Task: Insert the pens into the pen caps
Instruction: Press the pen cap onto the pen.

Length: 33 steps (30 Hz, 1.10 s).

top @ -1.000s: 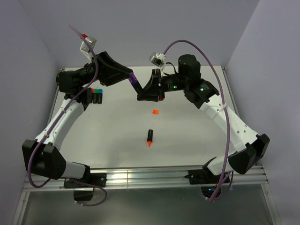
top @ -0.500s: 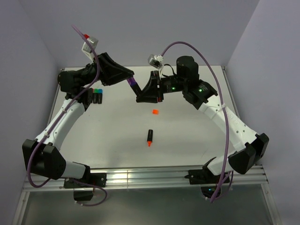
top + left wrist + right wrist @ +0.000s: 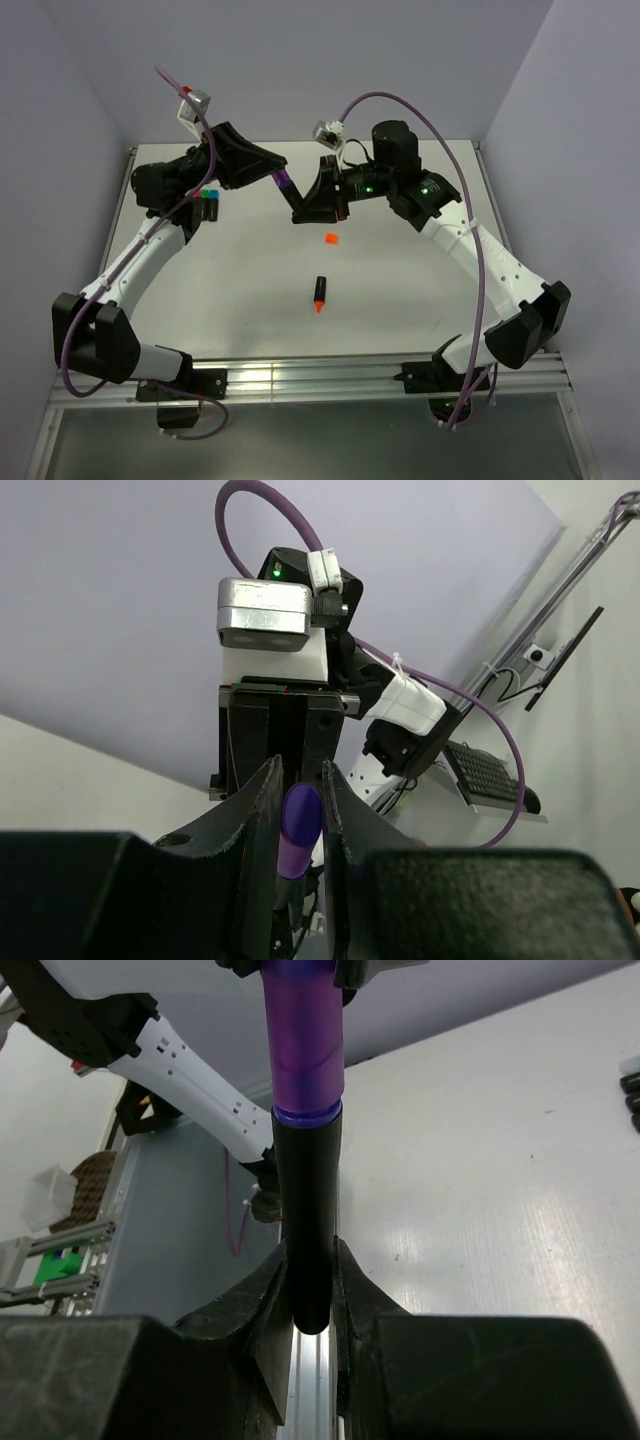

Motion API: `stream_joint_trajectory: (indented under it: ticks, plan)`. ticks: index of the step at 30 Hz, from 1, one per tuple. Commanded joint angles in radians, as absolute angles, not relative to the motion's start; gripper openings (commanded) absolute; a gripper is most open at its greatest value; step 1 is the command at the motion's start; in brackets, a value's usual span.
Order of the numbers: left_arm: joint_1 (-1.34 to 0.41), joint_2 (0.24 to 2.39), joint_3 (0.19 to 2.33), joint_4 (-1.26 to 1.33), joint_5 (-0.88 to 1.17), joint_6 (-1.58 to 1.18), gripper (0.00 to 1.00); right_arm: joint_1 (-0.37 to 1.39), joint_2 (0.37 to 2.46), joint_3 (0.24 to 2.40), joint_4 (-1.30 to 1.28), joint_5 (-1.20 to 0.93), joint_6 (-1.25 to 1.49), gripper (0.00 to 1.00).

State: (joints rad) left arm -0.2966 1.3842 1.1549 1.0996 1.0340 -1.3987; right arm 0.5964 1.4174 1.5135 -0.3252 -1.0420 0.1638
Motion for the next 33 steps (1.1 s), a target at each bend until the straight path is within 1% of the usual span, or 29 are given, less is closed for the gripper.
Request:
stream_joint_trajectory:
  ticks: [1, 6, 15, 19, 29, 33]
  plan:
    - [-0.337, 1.362, 1.103, 1.203, 1.115, -1.436, 0.0, 0.588, 1.427, 1.601, -0.232, -1.071, 0.178, 0.0]
    - [-0.356, 1.355, 1.057, 1.299, 1.106, -1.497, 0.0, 0.588, 1.431, 1.62, -0.216, -1.106, 0.195, 0.0]
    - [-0.417, 1.336, 0.976, 1.299, 1.091, -1.509, 0.0, 0.583, 1.453, 1.689, -0.193, -1.111, 0.224, 0.0]
    - [-0.445, 1.327, 0.951, 1.246, 1.086, -1.482, 0.0, 0.583, 1.465, 1.703, -0.204, -1.03, 0.21, 0.0]
    - [-0.468, 1.295, 0.934, 0.976, 1.114, -1.298, 0.0, 0.581, 1.471, 1.747, -0.322, -0.83, 0.097, 0.0]
    - [-0.482, 1.282, 0.908, 0.953, 1.127, -1.244, 0.0, 0.578, 1.473, 1.758, -0.33, -0.828, 0.083, 0.0]
